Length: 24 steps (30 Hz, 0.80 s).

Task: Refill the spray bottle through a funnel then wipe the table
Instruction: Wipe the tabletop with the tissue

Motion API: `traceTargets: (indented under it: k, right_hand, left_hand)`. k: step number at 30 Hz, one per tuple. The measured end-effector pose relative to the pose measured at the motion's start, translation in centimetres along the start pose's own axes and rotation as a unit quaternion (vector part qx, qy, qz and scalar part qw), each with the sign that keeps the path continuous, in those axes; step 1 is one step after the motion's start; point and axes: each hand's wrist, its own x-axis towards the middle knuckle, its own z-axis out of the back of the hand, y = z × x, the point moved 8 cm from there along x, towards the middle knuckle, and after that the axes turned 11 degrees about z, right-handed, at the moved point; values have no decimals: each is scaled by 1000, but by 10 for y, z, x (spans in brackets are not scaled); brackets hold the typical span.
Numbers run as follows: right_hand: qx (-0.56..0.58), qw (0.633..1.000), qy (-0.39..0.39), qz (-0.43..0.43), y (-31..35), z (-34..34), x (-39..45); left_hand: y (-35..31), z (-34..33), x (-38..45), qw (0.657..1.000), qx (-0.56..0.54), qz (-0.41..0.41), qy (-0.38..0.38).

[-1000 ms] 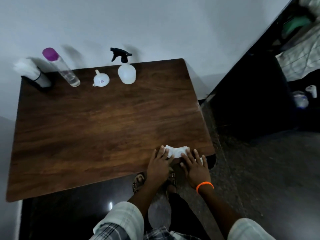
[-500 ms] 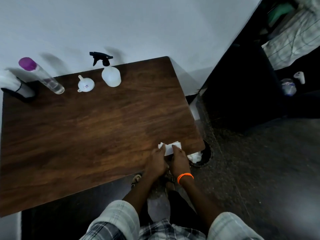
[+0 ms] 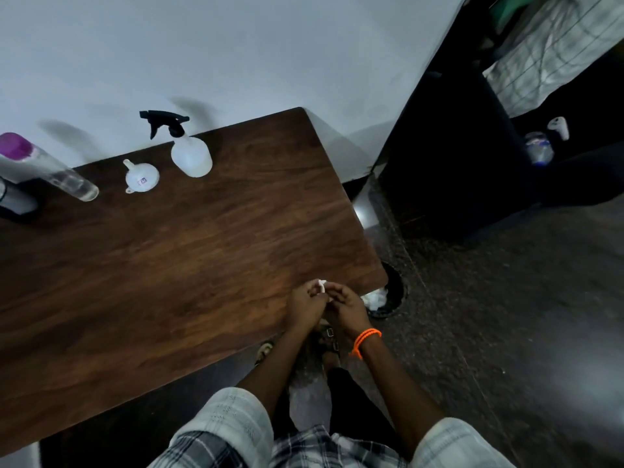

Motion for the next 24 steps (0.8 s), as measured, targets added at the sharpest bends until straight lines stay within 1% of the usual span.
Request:
traceTargets:
  k: [2,5,9,11,13,14,18,19,21,24]
  right_hand:
    - [38,999,-20,-7,14,13,-5]
    - [60,997,-45,-23,28,35,-5]
    - [53,996,-75,-24,34,67,4]
    - [43,996,-71,-39,37,81,3]
    - [20,997,-66,-40,41,96,2]
    - [8,996,-75,-40,42,105,1]
    - [-93,985,-141,-44,36,150,7]
    - [-119,979,-158,-40,35,159,9]
    - [-155,969,-189,-43,31,179,13]
    - [-167,961,-213,-55,30,196,17]
  left_hand:
    - [-8,-2,0,999,-41,10,1]
    - [-20,-12,5,998,-53,14,6]
    - [-34,-44,4,996,-54,17,72]
    - [-44,-63,0,994,-33,5,107]
    - [-50,-79,-1,992,-13,1,124]
    - [-51,-87,1,992,1,3,124]
    - [-36,-127,30,992,64,12,108]
    - [-24,-144,48,992,66,9,111]
    - [-21,-170,55,988,80,8,130]
    - [-48,-187,24,977,133,-4,166]
